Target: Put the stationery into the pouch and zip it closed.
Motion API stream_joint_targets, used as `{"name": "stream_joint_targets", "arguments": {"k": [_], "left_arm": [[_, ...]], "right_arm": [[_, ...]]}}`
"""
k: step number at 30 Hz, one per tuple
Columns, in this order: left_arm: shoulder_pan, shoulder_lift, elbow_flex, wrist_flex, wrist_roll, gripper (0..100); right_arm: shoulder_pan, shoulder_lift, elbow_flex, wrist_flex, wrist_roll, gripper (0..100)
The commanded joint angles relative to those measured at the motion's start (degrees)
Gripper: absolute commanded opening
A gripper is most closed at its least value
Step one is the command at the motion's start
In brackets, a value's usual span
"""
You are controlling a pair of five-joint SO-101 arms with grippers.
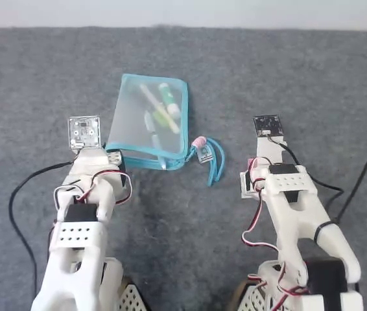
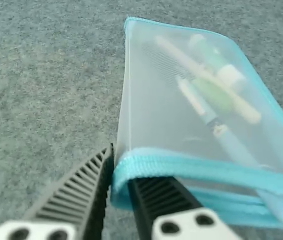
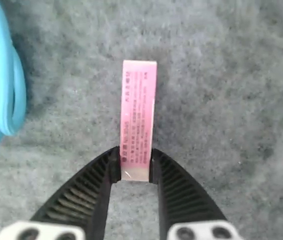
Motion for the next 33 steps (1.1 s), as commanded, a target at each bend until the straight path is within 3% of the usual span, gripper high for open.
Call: {"name": "stream_joint_targets", "arguments": {"k": [1, 4, 9, 16, 20, 22, 26, 27, 30, 31, 33], "left_arm": [[0.44, -2.46, -1.1, -0.26, 0.26, 1], [0.62, -2.46, -1.1, -0.26, 0.26, 1], [0.26, -2.46, -1.1, -0.18, 0.26, 1], [0.26, -2.46, -1.1, -0.18, 0.26, 1], [0.53, -2.46, -1.1, -0.18, 0.26, 1], [0.53, -2.46, -1.1, -0.18, 0.26, 1], [0.53, -2.46, -1.1, -0.26, 0.26, 1], [0.53, -2.46, -1.1, -0.26, 0.26, 1], [0.53, -2.46, -1.1, -0.26, 0.26, 1], [0.53, -2.46, -1.1, -0.26, 0.26, 1], [0.53, -2.46, -1.1, -0.26, 0.26, 1]], "right_arm": [[0.84, -0.92, -3.52, 1.27, 0.97, 16.5], [0.4, -0.92, -3.52, 1.36, 2.81, 22.4], [1.27, -0.92, -3.6, 1.1, 2.64, 5.6], [1.27, -0.92, -4.48, 2.59, 2.99, 26.6], [1.19, -1.01, -4.92, 2.77, 3.52, 7.2], [1.36, -0.92, -5.8, 3.3, 3.43, 9.5], [1.27, -0.57, -5.71, 3.38, 2.64, 23.9], [1.27, -0.48, -5.71, 3.38, 2.64, 22.1], [1.45, -0.66, -5.71, 3.03, 2.55, 2.8], [1.45, -0.92, -5.8, 3.21, 2.55, 1.1], [1.54, -0.92, -5.8, 3.3, 2.29, 8.4]]}}
